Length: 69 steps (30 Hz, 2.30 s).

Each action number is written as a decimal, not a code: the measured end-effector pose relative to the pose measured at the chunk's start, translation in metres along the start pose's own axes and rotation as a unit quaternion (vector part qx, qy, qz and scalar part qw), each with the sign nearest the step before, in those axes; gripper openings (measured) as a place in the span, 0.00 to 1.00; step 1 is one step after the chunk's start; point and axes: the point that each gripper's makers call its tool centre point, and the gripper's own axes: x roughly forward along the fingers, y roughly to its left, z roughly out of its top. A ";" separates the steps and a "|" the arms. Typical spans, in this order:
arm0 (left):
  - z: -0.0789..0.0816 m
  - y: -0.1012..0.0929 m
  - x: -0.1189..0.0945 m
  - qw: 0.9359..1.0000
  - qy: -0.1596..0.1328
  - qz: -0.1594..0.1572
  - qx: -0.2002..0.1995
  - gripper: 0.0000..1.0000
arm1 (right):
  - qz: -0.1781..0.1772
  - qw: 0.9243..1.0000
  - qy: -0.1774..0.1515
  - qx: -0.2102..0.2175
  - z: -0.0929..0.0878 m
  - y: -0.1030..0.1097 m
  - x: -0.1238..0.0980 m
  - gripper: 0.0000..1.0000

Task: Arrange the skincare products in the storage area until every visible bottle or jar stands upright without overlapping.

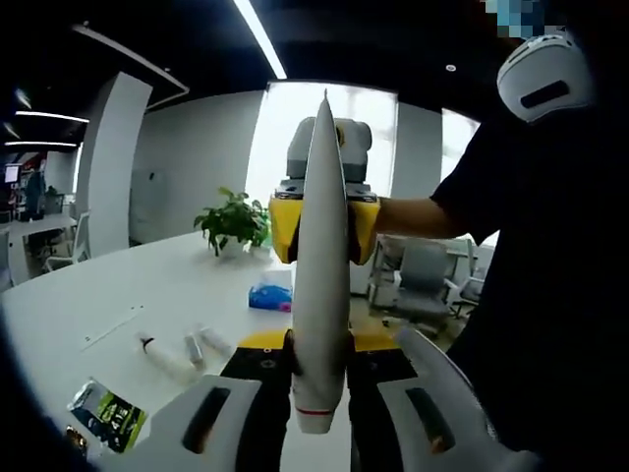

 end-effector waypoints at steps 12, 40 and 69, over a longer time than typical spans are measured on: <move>-0.011 0.019 -0.004 0.998 -0.006 0.054 -0.032 0.31 | -0.012 1.000 -0.021 0.017 -0.018 -0.021 0.003 0.03; -0.049 0.056 -0.038 0.978 -0.011 0.200 -0.060 0.78 | -0.033 0.999 -0.022 0.038 -0.066 -0.065 0.014 0.03; -0.095 0.073 -0.072 0.959 0.007 0.272 -0.080 0.99 | -0.057 0.998 -0.004 0.013 -0.135 -0.130 0.025 0.03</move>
